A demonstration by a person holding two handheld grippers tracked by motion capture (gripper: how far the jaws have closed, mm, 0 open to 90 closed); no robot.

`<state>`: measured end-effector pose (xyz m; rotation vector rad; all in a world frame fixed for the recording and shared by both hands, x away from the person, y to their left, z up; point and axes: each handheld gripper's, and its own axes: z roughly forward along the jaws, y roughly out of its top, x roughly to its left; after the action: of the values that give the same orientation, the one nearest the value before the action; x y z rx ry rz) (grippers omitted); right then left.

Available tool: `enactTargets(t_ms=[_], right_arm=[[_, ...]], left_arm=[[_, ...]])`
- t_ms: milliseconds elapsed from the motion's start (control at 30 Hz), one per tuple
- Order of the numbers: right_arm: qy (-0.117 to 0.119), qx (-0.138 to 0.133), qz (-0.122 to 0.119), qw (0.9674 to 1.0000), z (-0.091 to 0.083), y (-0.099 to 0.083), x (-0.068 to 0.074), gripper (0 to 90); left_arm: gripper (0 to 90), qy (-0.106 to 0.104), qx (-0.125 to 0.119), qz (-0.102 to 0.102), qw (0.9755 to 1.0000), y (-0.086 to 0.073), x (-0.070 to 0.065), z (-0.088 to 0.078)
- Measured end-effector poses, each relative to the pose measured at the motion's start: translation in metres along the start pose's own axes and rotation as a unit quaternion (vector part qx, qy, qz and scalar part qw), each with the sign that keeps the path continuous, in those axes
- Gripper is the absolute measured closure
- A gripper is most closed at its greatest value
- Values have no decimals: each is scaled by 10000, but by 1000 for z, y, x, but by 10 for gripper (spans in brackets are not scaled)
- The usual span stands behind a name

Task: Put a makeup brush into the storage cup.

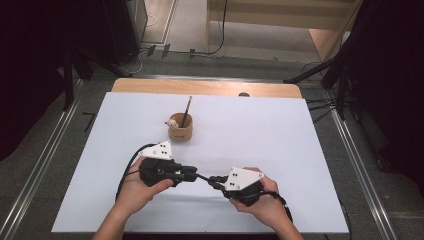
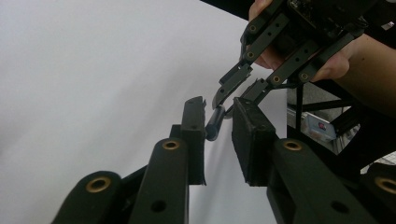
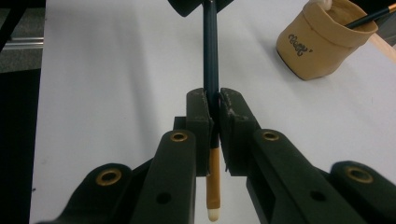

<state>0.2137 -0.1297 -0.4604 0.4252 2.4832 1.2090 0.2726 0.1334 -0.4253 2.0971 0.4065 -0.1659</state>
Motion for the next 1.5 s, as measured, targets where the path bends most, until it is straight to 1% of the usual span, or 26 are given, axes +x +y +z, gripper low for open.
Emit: enactTargets(t_ms=[67,133,200,267,333,367,433,467,533,600,667,700,767,800,833,867,933,1000,1033,1100,1167,1200,1267,1300,1400,1500], right_arm=[[5,22,-53,10000,0,0,1,846],[-1,31,-115,9999,1,0,1,846],[7,28,-181,9998,1,0,1,845],[45,42,-102,9999,2,-1,0,840],[49,-9,22,10000,2,-3,-1,803],[33,-41,77,10000,2,-4,-3,763],[-3,-195,324,9993,0,-5,-5,680],[-5,-300,509,9983,-1,-6,-6,654],[-44,-418,743,9963,-1,-7,-7,556],[-224,-521,911,9942,0,-7,-6,452],[-410,-557,1023,9924,0,-6,-6,386],[-454,-582,1127,9909,0,-6,-7,362],[-544,-633,1366,9871,-1,-7,-10,307],[-576,-625,1499,9850,-1,-7,-11,278],[-646,-636,1733,9807,-2,-8,-12,236],[-687,-651,1854,9781,-3,-9,-13,202],[-823,-708,2176,9700,-5,-10,-16,133],[-906,-773,2474,9616,-8,-11,-17,112],[-899,-800,2578,9587,-9,-11,-17,65],[-871,-837,2734,9543,-9,-11,-18,36],[-895,-871,2888,9492,-10,-11,-17,14],[-914,-907,2932,9473,-10,-11,-17,8],[-962,-930,3069,9423,-10,-10,-16,0],[-947,-954,3165,9390,-10,-10,-16,0],[-884,-1033,3384,9311,-10,-9,-15,0],[-845,-1079,3505,9265,-10,-9,-14,0]], left_arm=[[811,-26,-8,-3,10000,0,0,0],[850,-153,-23,-22,9999,0,1,0],[860,-139,-1,9,9999,0,1,1],[861,-126,16,51,9999,-1,1,1],[862,-35,-3,72,10000,-1,0,1],[862,-7,-48,74,10000,-1,0,0],[862,74,-120,87,9999,-1,0,0],[862,111,-152,91,9998,-1,0,-1],[863,181,-206,127,9995,-2,0,0],[862,262,-237,157,9993,-2,-1,0],[863,317,-272,168,9990,-3,-1,1],[863,324,-297,169,9989,-3,-1,1],[862,386,-333,180,9985,-4,-1,0],[862,423,-403,163,9982,-4,0,-1],[862,458,-429,164,9979,-4,0,-1],[862,491,-480,150,9975,-5,0,-2],[862,592,-548,158,9966,-6,0,-2],[863,683,-629,136,9956,-7,0,-2],[863,731,-676,127,9950,-7,0,-2],[863,813,-763,127,9937,-8,0,-3],[863,903,-862,127,9921,-9,-1,-2],[863,943,-911,127,9913,-9,-2,-2],[863,1022,-987,133,9898,-9,-3,-1],[863,1055,-999,137,9893,-10,-3,-1],[863,1124,-1085,127,9876,-10,-3,-2],[863,1163,-1111,107,9869,-11,-2,-3]])
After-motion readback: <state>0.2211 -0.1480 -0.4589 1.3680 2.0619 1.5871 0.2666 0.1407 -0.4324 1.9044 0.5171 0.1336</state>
